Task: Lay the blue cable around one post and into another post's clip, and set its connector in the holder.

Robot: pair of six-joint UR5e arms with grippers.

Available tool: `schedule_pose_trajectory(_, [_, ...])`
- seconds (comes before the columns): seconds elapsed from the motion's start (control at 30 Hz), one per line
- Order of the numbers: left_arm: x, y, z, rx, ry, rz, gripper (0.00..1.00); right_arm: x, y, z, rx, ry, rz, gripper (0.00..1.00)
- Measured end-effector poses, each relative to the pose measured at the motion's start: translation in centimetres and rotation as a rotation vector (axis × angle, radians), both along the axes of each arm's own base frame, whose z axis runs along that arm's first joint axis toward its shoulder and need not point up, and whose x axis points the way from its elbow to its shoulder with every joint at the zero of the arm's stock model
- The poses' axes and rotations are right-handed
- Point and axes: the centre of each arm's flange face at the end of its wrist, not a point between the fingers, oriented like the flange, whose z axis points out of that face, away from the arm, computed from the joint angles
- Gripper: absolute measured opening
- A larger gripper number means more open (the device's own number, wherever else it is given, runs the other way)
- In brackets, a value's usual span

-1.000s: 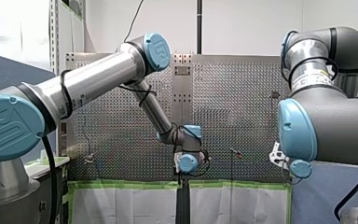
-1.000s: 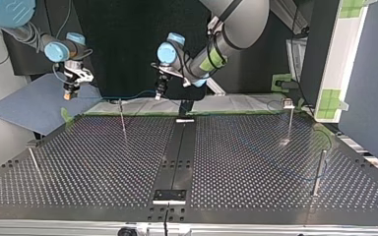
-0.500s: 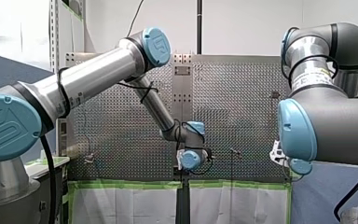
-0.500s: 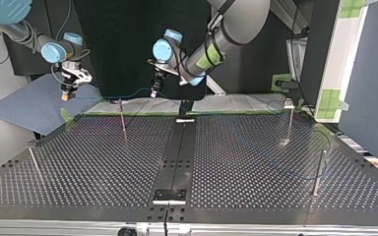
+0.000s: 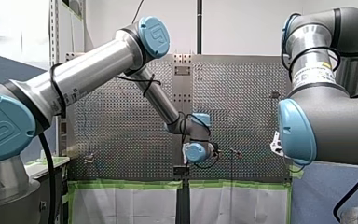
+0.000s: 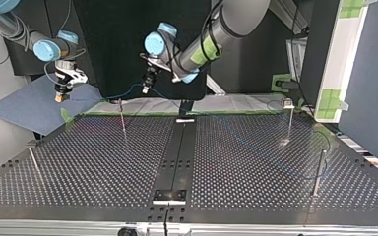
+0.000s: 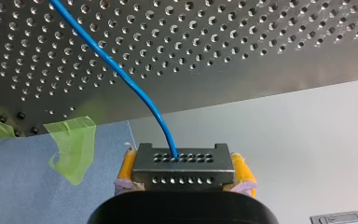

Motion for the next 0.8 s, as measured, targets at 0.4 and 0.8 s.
schedule_pose_trajectory(0.4, [0.4,0.1,1.6,-0.01,-0.004,0.006,0.0,-0.2,-0.2,1.0,-0.012,-0.001,-0.001,0.0])
schedule_pose_trajectory(0.8, [1.2,0.2,3.8,-0.046,-0.018,0.013,0.0,-0.1,-0.7,4.0,-0.046,-0.018,-0.001,0.0])
